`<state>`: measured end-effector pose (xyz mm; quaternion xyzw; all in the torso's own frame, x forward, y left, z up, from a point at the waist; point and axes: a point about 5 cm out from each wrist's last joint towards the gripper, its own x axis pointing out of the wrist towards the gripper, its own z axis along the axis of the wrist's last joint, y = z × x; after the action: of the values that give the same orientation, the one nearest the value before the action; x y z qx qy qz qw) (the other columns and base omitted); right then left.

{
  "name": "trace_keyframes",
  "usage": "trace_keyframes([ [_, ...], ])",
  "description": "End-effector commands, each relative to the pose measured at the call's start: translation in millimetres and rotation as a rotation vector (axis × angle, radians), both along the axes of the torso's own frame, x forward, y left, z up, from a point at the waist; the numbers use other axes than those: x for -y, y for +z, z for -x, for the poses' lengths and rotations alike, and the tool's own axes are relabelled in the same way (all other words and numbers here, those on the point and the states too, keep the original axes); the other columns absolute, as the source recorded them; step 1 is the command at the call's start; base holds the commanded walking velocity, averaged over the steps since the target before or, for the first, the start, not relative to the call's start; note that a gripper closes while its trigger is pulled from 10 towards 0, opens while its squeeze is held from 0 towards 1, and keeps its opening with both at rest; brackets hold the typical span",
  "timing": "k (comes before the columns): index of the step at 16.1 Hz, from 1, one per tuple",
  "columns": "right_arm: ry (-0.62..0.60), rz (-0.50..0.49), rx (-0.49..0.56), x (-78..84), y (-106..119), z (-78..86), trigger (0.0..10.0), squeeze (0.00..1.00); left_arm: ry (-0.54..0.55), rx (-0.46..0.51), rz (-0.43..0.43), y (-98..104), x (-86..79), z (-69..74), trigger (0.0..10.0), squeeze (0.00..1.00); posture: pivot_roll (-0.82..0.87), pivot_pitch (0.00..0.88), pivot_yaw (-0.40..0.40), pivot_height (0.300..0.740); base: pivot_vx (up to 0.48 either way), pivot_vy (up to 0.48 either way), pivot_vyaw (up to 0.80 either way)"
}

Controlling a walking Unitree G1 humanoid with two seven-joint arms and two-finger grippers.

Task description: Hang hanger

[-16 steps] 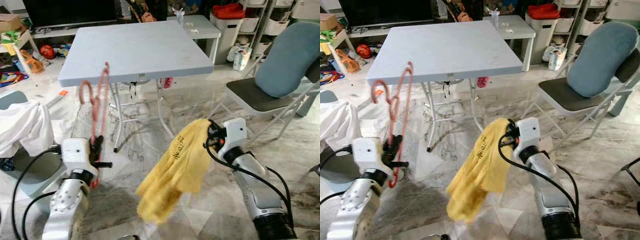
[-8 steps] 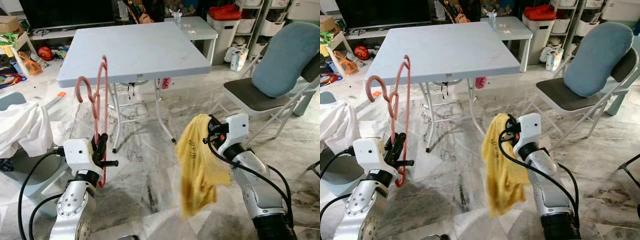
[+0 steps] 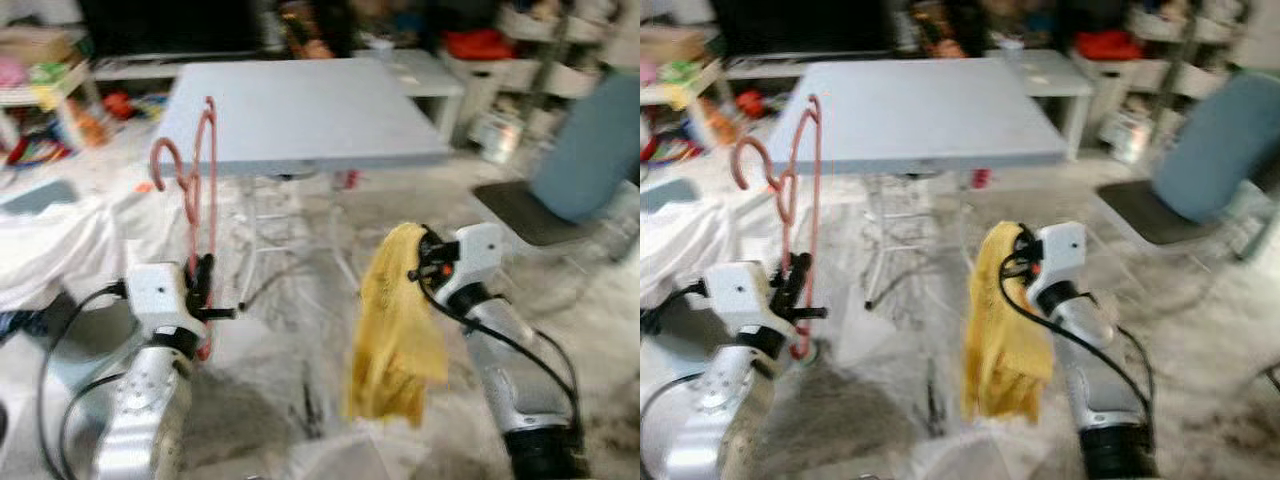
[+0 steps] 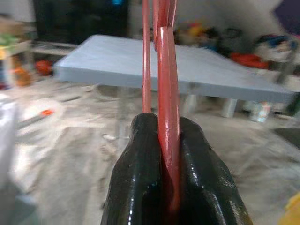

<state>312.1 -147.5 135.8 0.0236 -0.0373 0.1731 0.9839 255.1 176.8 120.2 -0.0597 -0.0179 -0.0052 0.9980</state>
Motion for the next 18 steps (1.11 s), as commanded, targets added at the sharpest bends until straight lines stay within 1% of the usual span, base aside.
trace_keyframes([
  [1, -0.013, -0.016, 0.041, 6.7, 12, -2.6, 10.0, 0.0, -0.014, 0.011, 0.001, 3, 3.5, -1.9, 10.0, 0.0, -0.02, 0.0, 0.029, 0.74, 0.311, 0.0, 0.0],
  [9, -0.012, -0.041, 0.04, -0.1, 12, -5.7, 10.0, 0.0, -0.005, -0.003, 0.011, 0, 2.6, -0.8, 10.0, 0.0, -0.01, 0.0, 0.031, 0.74, 0.35, 0.0, 0.0],
  [11, -0.011, -0.014, 0.057, -2.7, 14, -6.8, 10.0, 0.0, -0.006, -0.006, 0.009, -1, 2.7, -2.1, 10.0, 0.0, -0.01, 0.0, 0.03, 0.74, 0.392, 0.0, 0.0],
  [13, -0.009, -0.031, 0.055, -4.7, 14, -8.0, 10.0, 0.0, 0.007, -0.004, 0.011, 0, 0.5, -5.0, 10.0, 0.0, -0.01, 0.0, 0.026, 0.74, 0.405, 0.0, 0.0],
  [15, -0.002, -0.026, 0.056, -8.2, 14, -9.2, 10.0, 0.0, 0.008, 0.0, 0.017, 0, 2.1, -6.1, 10.0, 0.0, -0.01, 0.0, 0.029, 0.74, 0.401, 0.0, 0.0],
  [16, 0.001, -0.03, 0.057, -9.9, 14, -9.8, 10.0, 0.0, 0.006, 0.001, 0.019, 0, 2.4, -6.4, 10.0, 0.0, -0.01, 0.0, 0.029, 0.74, 0.409, 0.0, 0.41],
  [18, 0.0, -0.03, 0.062, -11.6, 14, -11.1, 10.0, 0.0, 0.005, -0.001, 0.017, 0, 1.9, -7.3, 10.0, 0.0, -0.01, 0.0, 0.031, 0.74, 0.403, 0.263, 0.52],
])
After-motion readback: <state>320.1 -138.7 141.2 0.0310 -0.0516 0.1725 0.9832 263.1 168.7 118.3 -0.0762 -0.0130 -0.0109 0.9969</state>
